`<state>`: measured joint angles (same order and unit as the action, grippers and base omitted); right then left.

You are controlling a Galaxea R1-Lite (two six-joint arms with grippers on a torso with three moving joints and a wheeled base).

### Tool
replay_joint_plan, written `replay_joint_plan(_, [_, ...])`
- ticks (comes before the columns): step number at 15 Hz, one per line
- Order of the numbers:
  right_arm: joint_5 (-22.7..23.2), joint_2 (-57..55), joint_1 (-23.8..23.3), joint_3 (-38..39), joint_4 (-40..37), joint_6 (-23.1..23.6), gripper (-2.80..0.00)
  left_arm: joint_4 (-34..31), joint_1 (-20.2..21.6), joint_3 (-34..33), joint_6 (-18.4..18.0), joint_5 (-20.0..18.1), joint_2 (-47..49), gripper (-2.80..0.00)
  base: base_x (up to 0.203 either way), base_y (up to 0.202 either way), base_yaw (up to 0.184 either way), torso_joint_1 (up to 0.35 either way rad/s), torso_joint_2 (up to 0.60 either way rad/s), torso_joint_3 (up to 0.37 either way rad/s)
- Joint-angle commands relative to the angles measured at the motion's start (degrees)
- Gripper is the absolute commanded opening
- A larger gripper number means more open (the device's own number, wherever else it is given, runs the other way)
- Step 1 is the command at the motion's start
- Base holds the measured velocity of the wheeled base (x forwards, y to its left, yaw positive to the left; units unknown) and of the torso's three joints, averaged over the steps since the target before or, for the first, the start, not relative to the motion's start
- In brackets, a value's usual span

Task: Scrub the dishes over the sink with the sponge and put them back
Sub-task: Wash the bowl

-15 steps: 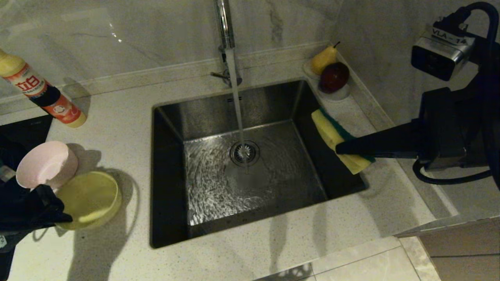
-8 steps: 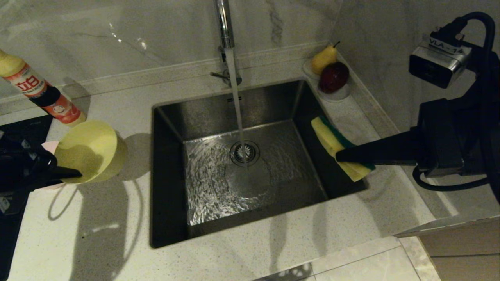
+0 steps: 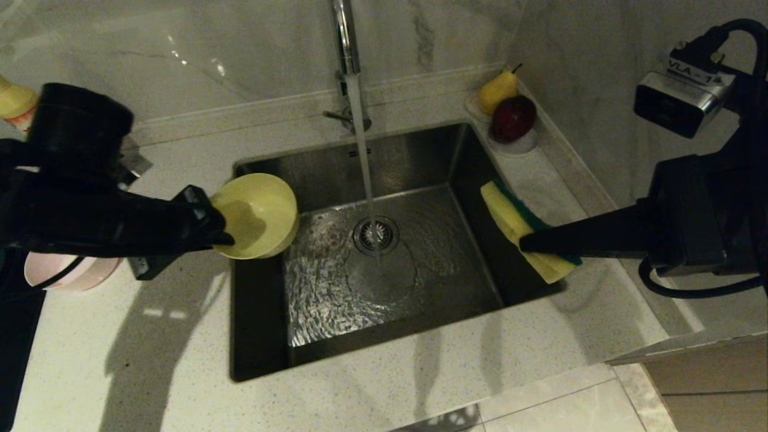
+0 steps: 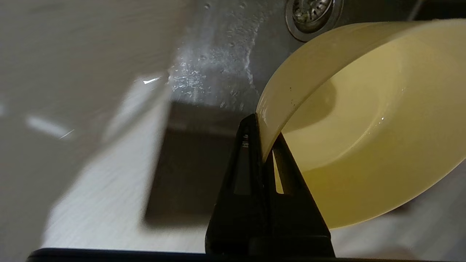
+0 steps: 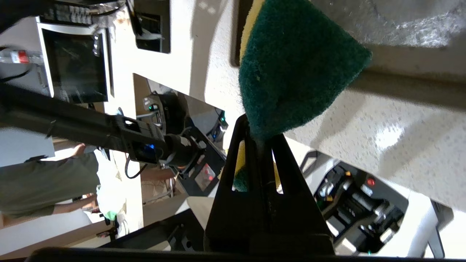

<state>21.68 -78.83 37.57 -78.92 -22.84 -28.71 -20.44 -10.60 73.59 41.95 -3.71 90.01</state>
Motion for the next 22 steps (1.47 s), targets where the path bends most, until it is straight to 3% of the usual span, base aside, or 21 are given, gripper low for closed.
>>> replay_joint_plan(1, [0.2,0.3,0.0,0.7,1.0,-0.2,-2.8,0.1,-6.0,5.0,0.3,4.2,8.5,-2.8,0.0,0.0,0.0,0.0,0.0,0.0])
replay_joint_plan(8, [0.2,0.1,0.1,1.5,1.8,0.6,-2.8,0.3,-13.1,13.4,0.5,8.0,18.3,-2.8,0.0,0.0,0.0,0.0,0.0,0.0])
replay_joint_plan(15, [0.2,0.3,0.2,1.3,1.8,0.6,-2.8,0.3,-14.4,15.4,1.7,8.1,19.4,-2.8,0.0,0.0,0.0,0.0,0.0,0.0])
replay_joint_plan(22, [0.3,-0.2,0.2,2.2,1.9,0.9,-2.8,-0.4,-14.4,23.4,2.6,8.7,25.7,-2.8,0.0,0.0,0.0,0.0,0.0,0.0])
